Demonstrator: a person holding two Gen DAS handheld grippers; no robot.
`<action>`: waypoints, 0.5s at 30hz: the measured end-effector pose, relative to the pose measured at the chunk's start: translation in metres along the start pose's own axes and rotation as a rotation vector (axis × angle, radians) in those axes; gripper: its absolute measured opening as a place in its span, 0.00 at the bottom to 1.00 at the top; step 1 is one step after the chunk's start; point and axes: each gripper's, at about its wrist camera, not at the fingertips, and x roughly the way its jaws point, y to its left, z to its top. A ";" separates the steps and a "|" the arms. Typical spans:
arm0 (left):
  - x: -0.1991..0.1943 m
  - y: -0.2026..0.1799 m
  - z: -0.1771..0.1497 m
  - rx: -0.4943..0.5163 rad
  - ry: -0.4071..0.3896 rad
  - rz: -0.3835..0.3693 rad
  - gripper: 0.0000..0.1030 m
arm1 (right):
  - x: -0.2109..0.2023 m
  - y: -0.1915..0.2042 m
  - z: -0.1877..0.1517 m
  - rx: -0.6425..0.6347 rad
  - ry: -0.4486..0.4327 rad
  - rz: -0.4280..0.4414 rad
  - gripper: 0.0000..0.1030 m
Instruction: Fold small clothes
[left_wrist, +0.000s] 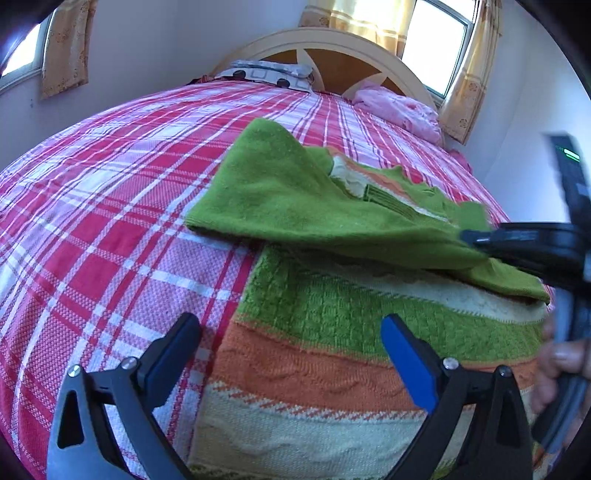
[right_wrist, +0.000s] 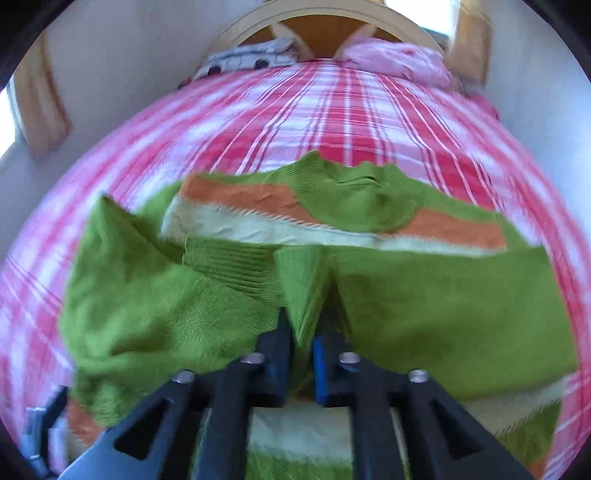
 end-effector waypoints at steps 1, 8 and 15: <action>0.000 0.000 0.000 0.000 0.000 0.000 0.98 | -0.015 -0.018 -0.003 0.058 -0.038 0.052 0.08; 0.000 0.000 0.000 -0.001 -0.001 -0.001 0.98 | -0.065 -0.092 -0.056 0.218 -0.116 0.170 0.12; 0.000 -0.001 0.000 0.001 0.000 0.002 0.98 | -0.086 -0.132 -0.073 0.352 -0.112 0.224 0.25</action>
